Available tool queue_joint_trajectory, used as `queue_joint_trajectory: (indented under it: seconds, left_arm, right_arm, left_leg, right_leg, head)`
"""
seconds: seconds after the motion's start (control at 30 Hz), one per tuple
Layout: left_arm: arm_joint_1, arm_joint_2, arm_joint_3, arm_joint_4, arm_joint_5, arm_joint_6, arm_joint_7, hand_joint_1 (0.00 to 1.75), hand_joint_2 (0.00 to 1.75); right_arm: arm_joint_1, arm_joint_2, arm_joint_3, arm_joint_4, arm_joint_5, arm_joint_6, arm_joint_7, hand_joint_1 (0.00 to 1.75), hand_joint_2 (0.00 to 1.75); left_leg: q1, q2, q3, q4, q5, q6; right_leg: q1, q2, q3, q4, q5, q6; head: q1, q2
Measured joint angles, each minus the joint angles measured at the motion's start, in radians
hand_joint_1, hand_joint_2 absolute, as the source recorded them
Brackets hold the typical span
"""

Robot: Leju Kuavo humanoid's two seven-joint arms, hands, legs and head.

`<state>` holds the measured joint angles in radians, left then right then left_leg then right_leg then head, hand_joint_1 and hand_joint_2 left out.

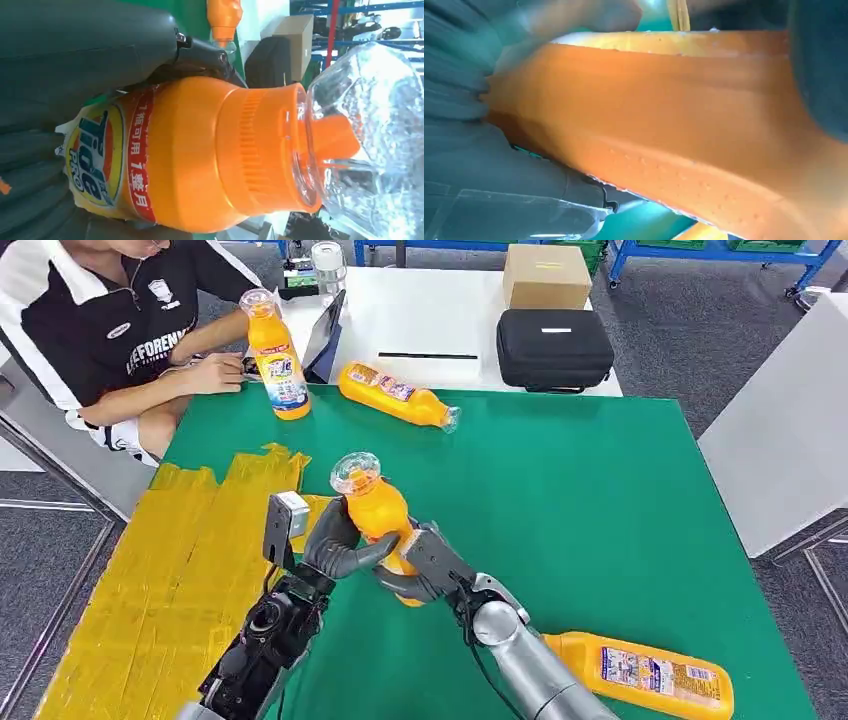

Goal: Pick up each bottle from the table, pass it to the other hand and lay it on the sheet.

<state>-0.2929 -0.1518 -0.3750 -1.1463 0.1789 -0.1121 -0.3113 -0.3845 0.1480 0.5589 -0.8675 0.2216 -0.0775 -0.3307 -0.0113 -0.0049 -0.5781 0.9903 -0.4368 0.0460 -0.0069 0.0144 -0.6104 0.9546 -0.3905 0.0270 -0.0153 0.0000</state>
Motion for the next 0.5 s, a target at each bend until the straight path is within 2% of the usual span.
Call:
queue_joint_trajectory:
  seconds: [0.5]
  left_arm:
    - [-0.007, 0.000, -0.008, 0.003, 0.021, -0.010, 0.001, 1.75, 1.75]
  right_arm:
    - [0.000, -0.002, 0.009, 0.000, -0.010, -0.006, -0.002, 1.75, 1.75]
  left_leg:
    - [0.000, 0.000, 0.000, 0.000, 0.000, 0.000]
  right_leg:
    - [0.000, 0.000, 0.000, 0.000, 0.000, 0.000]
  head:
    - [0.000, 0.000]
